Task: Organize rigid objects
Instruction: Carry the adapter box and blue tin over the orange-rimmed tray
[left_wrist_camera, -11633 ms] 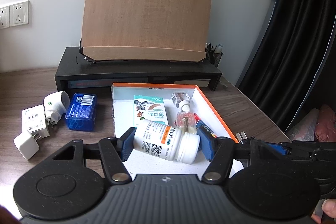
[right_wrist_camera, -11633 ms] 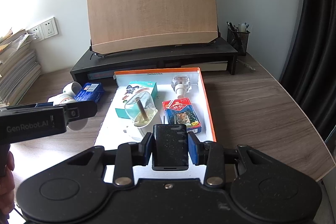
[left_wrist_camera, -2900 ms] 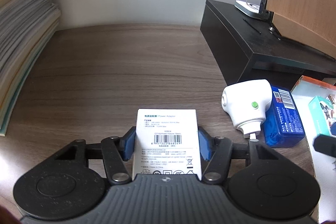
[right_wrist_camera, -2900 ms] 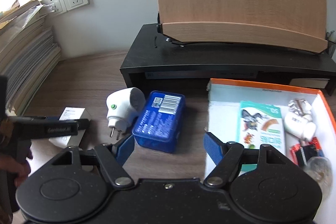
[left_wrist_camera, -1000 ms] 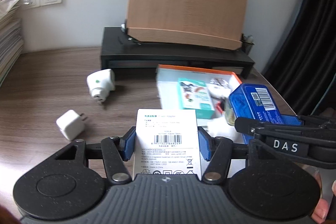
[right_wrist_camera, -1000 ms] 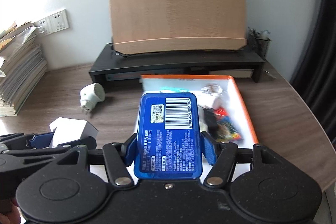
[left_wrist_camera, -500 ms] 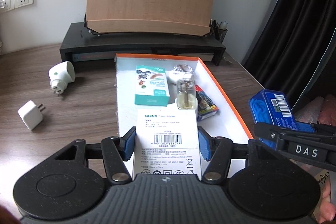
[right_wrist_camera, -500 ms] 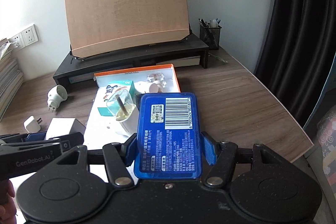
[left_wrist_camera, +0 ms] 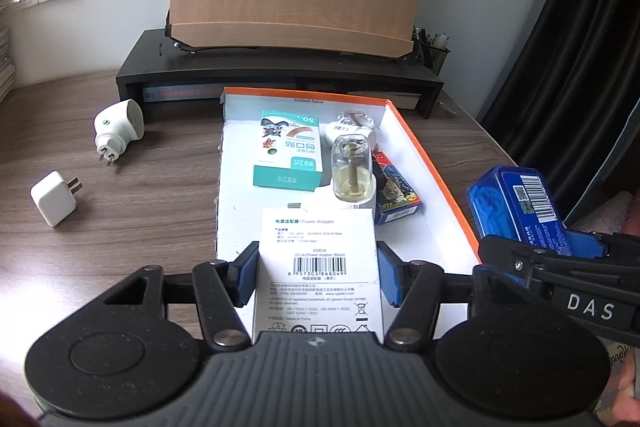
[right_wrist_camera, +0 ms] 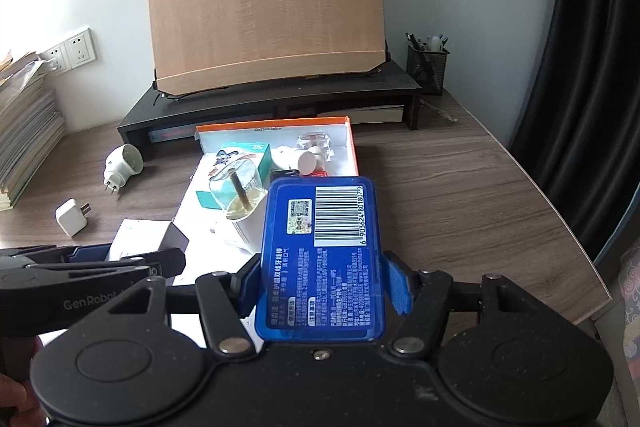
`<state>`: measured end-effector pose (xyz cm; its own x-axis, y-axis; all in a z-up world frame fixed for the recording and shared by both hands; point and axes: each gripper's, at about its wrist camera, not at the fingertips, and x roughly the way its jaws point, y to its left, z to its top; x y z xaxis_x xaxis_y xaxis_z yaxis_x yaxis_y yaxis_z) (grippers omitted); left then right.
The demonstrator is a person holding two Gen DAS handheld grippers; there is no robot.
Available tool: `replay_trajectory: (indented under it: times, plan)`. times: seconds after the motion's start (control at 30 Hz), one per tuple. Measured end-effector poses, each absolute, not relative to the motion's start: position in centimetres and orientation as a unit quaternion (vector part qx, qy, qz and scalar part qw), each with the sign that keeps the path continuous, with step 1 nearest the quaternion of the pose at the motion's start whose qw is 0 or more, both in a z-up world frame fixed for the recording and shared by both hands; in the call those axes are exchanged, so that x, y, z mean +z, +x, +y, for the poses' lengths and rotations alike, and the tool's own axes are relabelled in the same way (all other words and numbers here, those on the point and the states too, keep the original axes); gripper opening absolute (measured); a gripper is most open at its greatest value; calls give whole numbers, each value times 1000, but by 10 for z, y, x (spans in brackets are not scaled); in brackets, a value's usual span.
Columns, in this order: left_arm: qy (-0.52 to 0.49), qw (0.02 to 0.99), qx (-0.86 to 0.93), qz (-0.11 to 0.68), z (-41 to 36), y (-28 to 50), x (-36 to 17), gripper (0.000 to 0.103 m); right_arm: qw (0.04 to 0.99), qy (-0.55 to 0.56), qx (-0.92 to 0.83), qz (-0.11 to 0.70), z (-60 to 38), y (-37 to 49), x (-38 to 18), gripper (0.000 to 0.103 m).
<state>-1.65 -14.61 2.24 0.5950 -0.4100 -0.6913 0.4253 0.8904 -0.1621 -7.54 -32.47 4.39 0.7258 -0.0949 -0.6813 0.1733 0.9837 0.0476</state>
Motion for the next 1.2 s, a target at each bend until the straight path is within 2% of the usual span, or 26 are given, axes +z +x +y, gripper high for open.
replay_trajectory:
  times: [1.2]
  plan:
    - [17, 886, -216, 411, -151, 2, 6, 59, 918, 52, -45, 390, -318, -49, 22, 74]
